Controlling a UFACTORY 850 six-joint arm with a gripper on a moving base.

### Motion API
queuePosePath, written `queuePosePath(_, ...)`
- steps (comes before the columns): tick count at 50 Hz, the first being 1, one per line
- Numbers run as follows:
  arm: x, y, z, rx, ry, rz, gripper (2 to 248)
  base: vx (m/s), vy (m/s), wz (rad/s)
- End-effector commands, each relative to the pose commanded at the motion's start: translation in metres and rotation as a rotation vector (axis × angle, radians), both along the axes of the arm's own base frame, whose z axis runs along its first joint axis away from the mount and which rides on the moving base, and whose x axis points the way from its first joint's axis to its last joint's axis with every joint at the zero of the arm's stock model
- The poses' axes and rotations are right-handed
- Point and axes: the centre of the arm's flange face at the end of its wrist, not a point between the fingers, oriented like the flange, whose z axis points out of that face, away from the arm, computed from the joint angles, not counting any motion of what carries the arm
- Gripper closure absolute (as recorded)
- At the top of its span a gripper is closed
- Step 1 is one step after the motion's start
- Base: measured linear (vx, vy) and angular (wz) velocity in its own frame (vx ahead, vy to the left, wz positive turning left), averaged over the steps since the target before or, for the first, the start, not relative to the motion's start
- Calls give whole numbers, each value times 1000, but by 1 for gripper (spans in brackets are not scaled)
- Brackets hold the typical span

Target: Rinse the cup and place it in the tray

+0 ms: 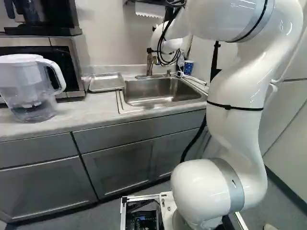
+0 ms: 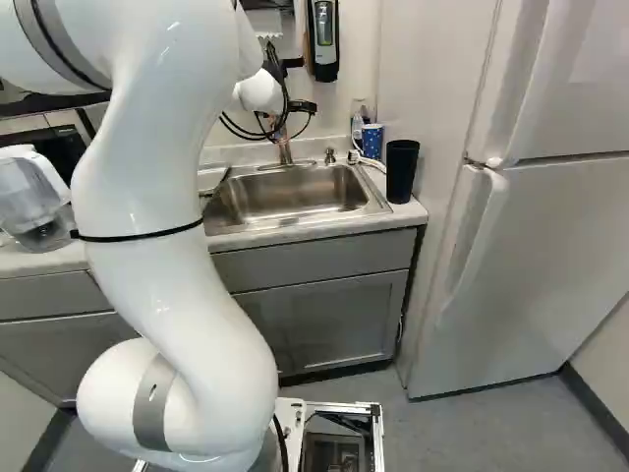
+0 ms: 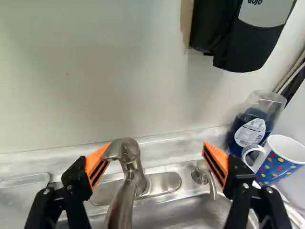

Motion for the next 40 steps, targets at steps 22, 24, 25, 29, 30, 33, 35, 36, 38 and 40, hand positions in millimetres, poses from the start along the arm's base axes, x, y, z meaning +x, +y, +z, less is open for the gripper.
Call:
queuePosePath(22,-10,-13,1,0,5,-20,3,0,0,0)
queuePosePath(24,-10,-13,1,0,0,-20,3,0,0,0)
queuePosePath(25,-10,-13,2,0,-2,-20,3,0,0,0)
queuePosePath(29,-10,-13,3,0,-17,-20,3,0,0,0)
queuePosePath(30,-10,-13,3,0,-21,-20,3,0,0,0)
queuePosePath(33,-9,-13,4,0,-34,-20,3,0,0,0)
queuePosePath(35,-9,-13,5,1,-43,-20,3,0,0,0)
queuePosePath(36,-9,-13,5,1,-47,-20,3,0,0,0)
queuePosePath(38,-9,-13,6,1,-56,-20,3,0,0,0)
queuePosePath(40,-9,-13,7,1,-65,-20,3,0,0,0)
